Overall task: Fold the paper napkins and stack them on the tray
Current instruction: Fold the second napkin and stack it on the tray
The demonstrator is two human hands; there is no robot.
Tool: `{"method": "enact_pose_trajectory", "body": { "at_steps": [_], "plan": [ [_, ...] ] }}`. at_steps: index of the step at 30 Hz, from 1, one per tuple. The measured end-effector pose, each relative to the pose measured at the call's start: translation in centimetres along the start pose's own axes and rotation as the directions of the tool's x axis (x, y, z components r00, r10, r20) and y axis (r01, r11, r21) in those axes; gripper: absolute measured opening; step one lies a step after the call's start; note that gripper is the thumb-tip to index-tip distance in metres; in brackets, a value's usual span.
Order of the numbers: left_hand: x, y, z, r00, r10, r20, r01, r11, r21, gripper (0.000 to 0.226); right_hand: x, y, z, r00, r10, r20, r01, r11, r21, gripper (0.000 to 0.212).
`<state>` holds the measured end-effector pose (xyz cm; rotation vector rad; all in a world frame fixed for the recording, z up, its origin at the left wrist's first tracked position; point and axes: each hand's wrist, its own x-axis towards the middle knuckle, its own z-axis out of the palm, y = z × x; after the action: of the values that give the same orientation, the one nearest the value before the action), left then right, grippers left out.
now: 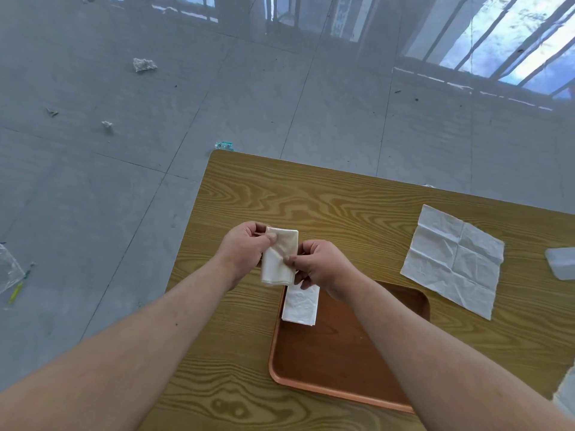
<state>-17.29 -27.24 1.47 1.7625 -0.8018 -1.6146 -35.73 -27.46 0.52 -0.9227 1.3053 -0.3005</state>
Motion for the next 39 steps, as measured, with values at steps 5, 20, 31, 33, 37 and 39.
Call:
{"method": "enact_pose_trajectory", "body": {
  "at_steps": [5, 20, 31, 33, 37, 39],
  "plan": [
    [-1.2, -1.5, 1.3, 0.966, -0.176, 0.187, 0.134, 0.966, 0.220, 0.016, -1.8, 1.7, -1.8, 0.995, 0.029, -0.094, -0.024, 0.998, 0.059, 0.017],
    [-5.1, -6.6, 4.6, 1.000, 0.028, 0.000, -0.015, 0.545, 0.838, 0.039, -4.7, 5.7, -1.9, 0.962, 0.046, -0.268, -0.176, 0.856, -0.485, 0.026],
    [-8.3, -9.6, 4.7, 0.529, 0.604, 0.597, -0.679, -0.120, 0.724, 0.038, -6.6, 7.5, -2.2, 0.776, -0.620, 0.115, 0.312, 0.219, -0.925, 0.039],
    [-8.7, -10.8, 4.8, 0.564, 0.520, 0.641, -0.697, -0.117, 0.707, 0.056, -6.6, 8.3, -2.3, 0.821, -0.493, 0.287, 0.384, 0.106, -0.917, 0.056],
    [-8.6, -11.8, 4.1, 0.675, 0.346, 0.652, -0.654, -0.128, 0.745, 0.081, -5.9, 9.1, -3.1, 0.856, -0.357, 0.374, 0.390, -0.030, -0.920, 0.063],
    [-8.4, -12.3, 3.8, 0.699, 0.281, 0.658, -0.650, -0.136, 0.748, 0.087, -5.6, 9.3, -3.4, 0.871, -0.327, 0.366, 0.374, -0.041, -0.927, 0.065]
  ]
}}
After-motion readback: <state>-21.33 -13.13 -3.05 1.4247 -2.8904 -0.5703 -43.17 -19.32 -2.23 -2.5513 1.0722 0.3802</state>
